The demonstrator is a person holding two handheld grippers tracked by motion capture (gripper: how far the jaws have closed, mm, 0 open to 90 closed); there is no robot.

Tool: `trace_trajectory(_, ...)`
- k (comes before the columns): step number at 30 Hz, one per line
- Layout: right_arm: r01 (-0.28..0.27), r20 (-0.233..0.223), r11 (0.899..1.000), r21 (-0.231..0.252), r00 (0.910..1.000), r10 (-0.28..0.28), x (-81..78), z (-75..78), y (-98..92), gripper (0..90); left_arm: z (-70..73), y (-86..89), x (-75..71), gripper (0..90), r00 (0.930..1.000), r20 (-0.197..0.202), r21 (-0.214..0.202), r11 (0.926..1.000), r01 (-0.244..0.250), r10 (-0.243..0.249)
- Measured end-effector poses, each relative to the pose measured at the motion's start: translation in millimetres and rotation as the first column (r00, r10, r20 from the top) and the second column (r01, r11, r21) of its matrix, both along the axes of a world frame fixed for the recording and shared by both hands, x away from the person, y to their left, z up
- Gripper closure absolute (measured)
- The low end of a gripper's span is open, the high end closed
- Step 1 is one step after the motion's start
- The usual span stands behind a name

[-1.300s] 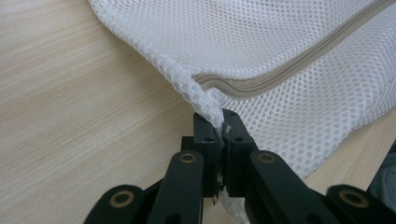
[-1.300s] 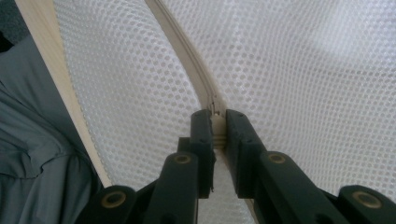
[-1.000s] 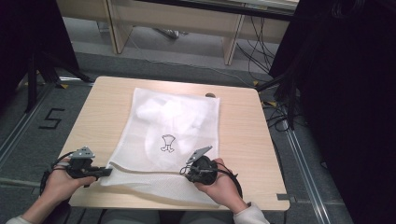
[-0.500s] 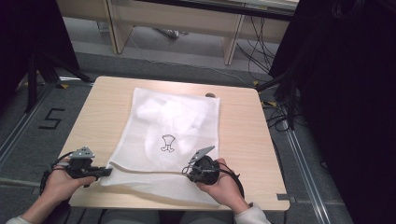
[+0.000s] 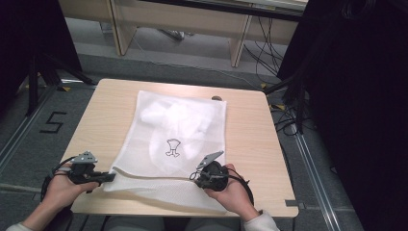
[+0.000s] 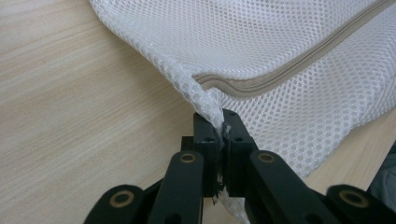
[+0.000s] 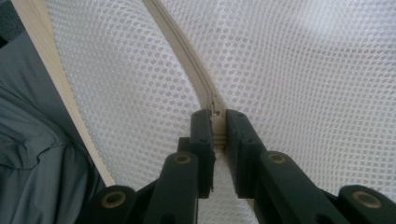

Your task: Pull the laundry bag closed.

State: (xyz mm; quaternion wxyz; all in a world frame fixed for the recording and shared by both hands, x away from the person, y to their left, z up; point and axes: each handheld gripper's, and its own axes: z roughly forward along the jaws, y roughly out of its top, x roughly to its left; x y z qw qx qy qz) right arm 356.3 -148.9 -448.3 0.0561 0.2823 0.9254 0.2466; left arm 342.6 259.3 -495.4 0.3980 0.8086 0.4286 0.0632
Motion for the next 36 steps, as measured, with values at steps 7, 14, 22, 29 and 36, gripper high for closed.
trace_trajectory(7, 0.01, -0.004, 1.0, -0.002, 0.9999, -0.01, -0.9, -0.8, -3.2, 82.2, 0.6, -1.5, -0.3, 85.8, 0.9999, -0.01, -0.007, 0.9999, -0.01, 0.009)
trace_trajectory(14, 0.017, 0.002, 1.0, -0.01, 0.9999, -0.017, -1.8, -0.3, -6.5, 82.2, 0.4, -1.7, -0.5, 85.8, 0.9999, -0.005, -0.006, 0.9999, -0.014, 0.014)
trace_trajectory(22, 0.022, -0.001, 1.0, -0.012, 0.9998, -0.022, -2.6, -1.0, -8.8, 82.2, 0.2, 0.0, -0.1, 85.8, 1.0, 0.006, 0.003, 1.0, -0.003, 0.003)
trace_trajectory(29, 0.005, 0.013, 1.0, -0.012, 0.9999, -0.005, -2.0, -0.9, -11.0, 82.2, -0.1, -2.1, -0.6, 85.8, 0.9999, 0.004, -0.015, 0.9998, -0.016, 0.016)
trace_trajectory(36, 0.04, 0.006, 0.999, -0.022, 0.9992, -0.039, -3.3, -0.2, -16.9, 82.2, -0.5, -2.3, -0.9, 85.8, 0.9998, 0.004, -0.02, 0.9996, -0.021, 0.021)
